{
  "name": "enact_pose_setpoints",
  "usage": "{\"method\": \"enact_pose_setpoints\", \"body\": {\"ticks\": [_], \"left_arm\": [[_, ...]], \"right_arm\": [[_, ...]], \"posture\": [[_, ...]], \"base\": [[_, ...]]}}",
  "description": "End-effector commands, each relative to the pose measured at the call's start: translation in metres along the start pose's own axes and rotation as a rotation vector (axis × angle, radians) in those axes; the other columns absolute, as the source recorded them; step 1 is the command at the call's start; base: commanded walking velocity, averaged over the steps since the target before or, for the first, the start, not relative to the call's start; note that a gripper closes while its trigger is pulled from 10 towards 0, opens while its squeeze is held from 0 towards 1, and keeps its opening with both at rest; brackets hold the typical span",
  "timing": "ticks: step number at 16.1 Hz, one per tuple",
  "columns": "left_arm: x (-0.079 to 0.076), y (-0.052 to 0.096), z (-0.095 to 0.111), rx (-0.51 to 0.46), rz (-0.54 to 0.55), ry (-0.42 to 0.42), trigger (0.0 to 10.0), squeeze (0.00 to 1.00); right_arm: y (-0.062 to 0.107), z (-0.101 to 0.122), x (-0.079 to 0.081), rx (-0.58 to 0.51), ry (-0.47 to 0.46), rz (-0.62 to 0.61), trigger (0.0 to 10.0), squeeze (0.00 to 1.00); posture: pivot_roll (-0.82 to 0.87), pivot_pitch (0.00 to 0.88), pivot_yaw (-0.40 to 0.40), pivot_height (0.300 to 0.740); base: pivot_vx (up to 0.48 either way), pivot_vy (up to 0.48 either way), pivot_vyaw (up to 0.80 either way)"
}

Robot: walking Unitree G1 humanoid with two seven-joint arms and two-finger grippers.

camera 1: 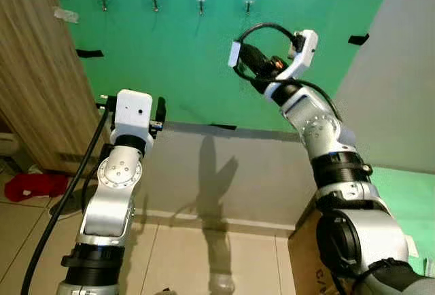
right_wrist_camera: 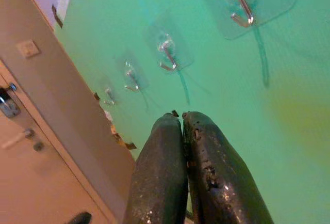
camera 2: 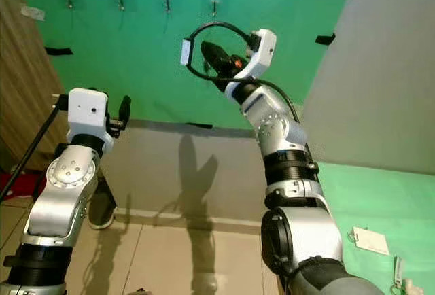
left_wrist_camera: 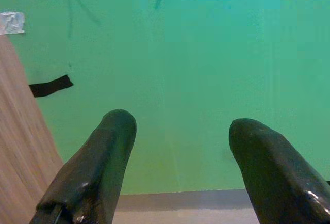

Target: Hang keys on a hook

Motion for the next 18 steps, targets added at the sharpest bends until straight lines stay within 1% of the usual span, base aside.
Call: {"method": "enact_pose_setpoints", "body": {"ticks": [1, 2, 3, 4, 5, 7, 8, 9, 10, 12, 13, 15, 17, 18], "left_arm": [[-0.004, 0.002, -0.003, 0.004, -0.023, -0.004, 10.0, 0.00], [-0.005, 0.004, -0.004, 0.002, -0.031, -0.004, 10.0, 0.00], [-0.008, 0.005, -0.005, -0.008, -0.044, -0.005, 10.0, 0.00], [-0.010, 0.006, -0.005, -0.011, -0.051, -0.006, 10.0, 0.00], [-0.013, 0.006, -0.005, -0.021, -0.058, 0.007, 10.0, 0.00], [-0.017, 0.006, -0.001, -0.046, -0.073, 0.048, 10.0, 0.00], [-0.021, 0.002, -0.001, -0.041, -0.096, 0.076, 10.0, 0.00], [-0.020, -0.003, 0.000, -0.040, -0.094, 0.077, 10.0, 0.00], [-0.020, -0.007, 0.003, -0.042, -0.087, 0.073, 10.0, 0.00], [-0.023, -0.008, 0.001, -0.040, -0.090, 0.054, 10.0, 0.00], [-0.024, -0.009, 0.000, -0.041, -0.088, 0.058, 10.0, 0.00], [-0.028, -0.009, 0.006, -0.069, -0.105, 0.052, 10.0, 0.00], [-0.030, -0.009, 0.003, -0.061, -0.104, 0.053, 10.0, 0.00], [-0.030, -0.009, 0.004, -0.067, -0.106, 0.050, 10.0, 0.00]], "right_arm": [[-0.007, 0.014, 0.007, -0.037, -0.016, 0.022, 0.0, 0.00], [-0.010, 0.017, 0.010, -0.042, -0.017, 0.034, 0.0, 0.00], [-0.011, 0.017, 0.012, -0.039, 0.001, 0.040, 0.0, 0.00], [-0.010, 0.016, 0.010, -0.035, 0.012, 0.034, 0.0, 0.00], [-0.007, 0.012, -0.002, -0.017, 0.078, -0.028, 0.0, 0.00], [0.001, 0.005, -0.016, 0.005, 0.126, -0.087, 0.0, 0.00], [0.006, -0.002, -0.023, 0.016, 0.111, -0.116, 0.0, 0.00], [0.009, -0.006, -0.026, 0.024, 0.114, -0.122, 0.0, 0.00], [0.010, -0.007, -0.026, 0.029, 0.126, -0.121, 0.0, 0.00], [0.009, -0.008, -0.026, 0.024, 0.139, -0.121, 0.0, 0.00], [0.009, -0.007, -0.026, 0.020, 0.140, -0.123, 0.0, 0.00], [0.004, 0.010, -0.019, -0.038, 0.131, -0.096, 0.0, 0.00], [-0.001, 0.022, -0.019, -0.085, 0.111, -0.097, 0.0, 0.00], [-0.002, 0.028, -0.021, -0.108, 0.097, -0.112, 0.0, 0.00]], "posture": [[0.14, 0.000, -0.023, 0.740], [0.15, 0.000, -0.025, 0.740], [0.15, 0.000, -0.029, 0.740], [0.16, 0.000, -0.033, 0.740], [0.16, 0.000, -0.042, 0.740], [0.15, 0.000, -0.051, 0.740], [0.14, 0.000, -0.055, 0.740], [0.13, 0.000, -0.051, 0.740], [0.11, 0.000, -0.042, 0.740], [0.10, 0.000, -0.034, 0.740], [0.10, 0.000, -0.034, 0.740], [0.11, 0.000, -0.041, 0.740], [0.13, 0.000, -0.053, 0.740], [0.15, 0.000, -0.064, 0.740]], "base": [[0.000, 0.000, 0.00], [0.000, 0.000, 0.00], [0.000, 0.000, 0.00], [0.000, 0.000, 0.00], [0.000, 0.000, 0.00], [0.000, 0.000, 0.00], [0.000, 0.480, 0.00], [0.000, 0.480, 0.00], [0.000, 0.480, 0.00], [0.000, 0.442, 0.00], [0.000, 0.405, 0.00], [0.000, 0.000, 0.00], [0.000, 0.000, 0.00], [0.000, 0.000, 0.00]]}}
Point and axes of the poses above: a point about 5 cm out from each wrist's last joint towards the gripper, its own y axis pointing back from the gripper into the wrist, its own z axis along the axis of the wrist's last joint, x = y × z, the point moved 6 cm from there along -y, pointing out of the wrist towards the gripper, and after that the axes turned 4 degrees about y, right-handed, at the moved point
